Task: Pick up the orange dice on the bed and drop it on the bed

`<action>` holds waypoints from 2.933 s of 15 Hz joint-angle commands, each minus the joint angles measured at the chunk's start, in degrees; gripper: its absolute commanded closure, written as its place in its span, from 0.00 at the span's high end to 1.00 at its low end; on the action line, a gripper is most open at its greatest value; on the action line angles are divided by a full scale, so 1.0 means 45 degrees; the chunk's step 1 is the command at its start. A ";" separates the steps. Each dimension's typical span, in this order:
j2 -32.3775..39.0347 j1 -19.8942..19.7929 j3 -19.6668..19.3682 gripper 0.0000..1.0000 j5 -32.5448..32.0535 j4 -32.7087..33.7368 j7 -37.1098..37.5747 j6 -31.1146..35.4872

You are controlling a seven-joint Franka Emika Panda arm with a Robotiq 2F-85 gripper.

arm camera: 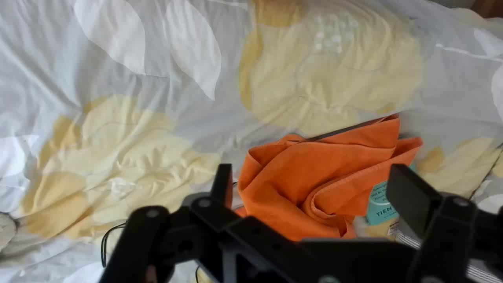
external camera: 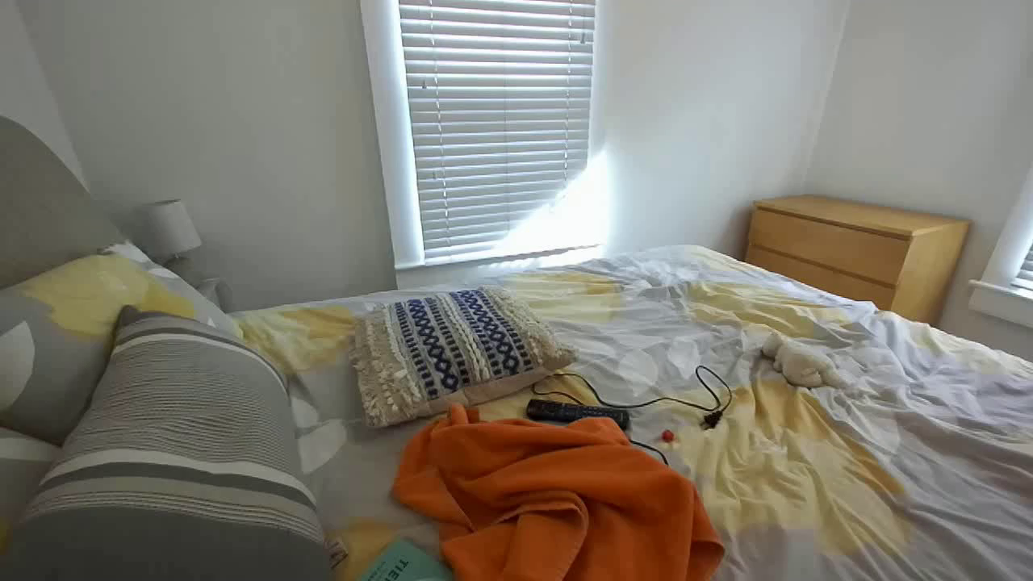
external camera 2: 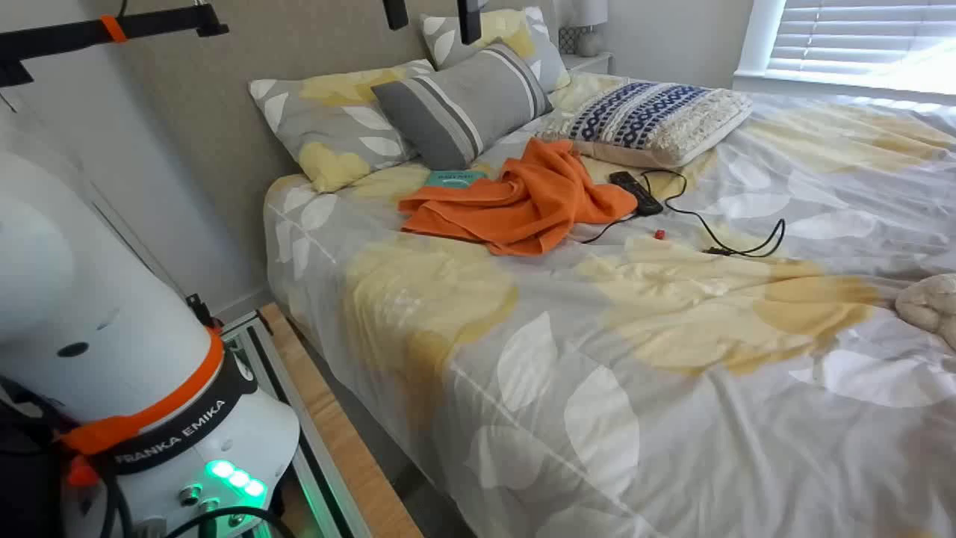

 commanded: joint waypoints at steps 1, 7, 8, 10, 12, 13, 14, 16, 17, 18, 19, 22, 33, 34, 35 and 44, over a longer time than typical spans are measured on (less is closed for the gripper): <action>0.0022 -0.0098 0.0079 1.00 0.0059 0.0033 -0.0049 -0.0038; 0.0022 -0.0098 0.0080 1.00 0.0058 0.0033 -0.0049 -0.0038; 0.0022 -0.0098 0.0080 1.00 0.0058 0.0033 -0.0049 -0.0038; 0.0022 -0.0098 0.0080 1.00 0.0058 0.0033 -0.0049 -0.0038; 0.0022 -0.0098 0.0080 1.00 0.0058 0.0033 -0.0049 -0.0038; 0.0022 -0.0098 0.0080 1.00 0.0058 0.0033 -0.0049 -0.0038; 0.0022 -0.0098 0.0080 1.00 0.0058 0.0033 -0.0049 -0.0038; 0.0022 -0.0098 0.0080 1.00 0.0058 0.0033 -0.0049 -0.0038; 0.0022 -0.0098 0.0080 1.00 0.0058 0.0033 -0.0049 -0.0038; 0.0470 -0.0132 0.0034 1.00 -0.0001 0.0280 -0.0029 0.0137; 0.1138 -0.0122 -0.0103 1.00 -0.0004 0.0604 -0.0136 0.0515; 0.2951 -0.0257 -0.0356 1.00 -0.0118 0.1380 -0.0323 0.1586; 1.0112 -0.0403 0.0311 1.00 0.1636 0.5428 -0.2468 0.4648; 1.0641 -0.0521 0.0498 1.00 0.1661 0.5744 -0.2557 0.4829; 1.1143 -0.0637 0.0690 1.00 0.1753 0.6038 -0.2580 0.4992; 1.4663 -0.1917 0.2270 1.00 0.2428 0.8440 -0.2336 0.5955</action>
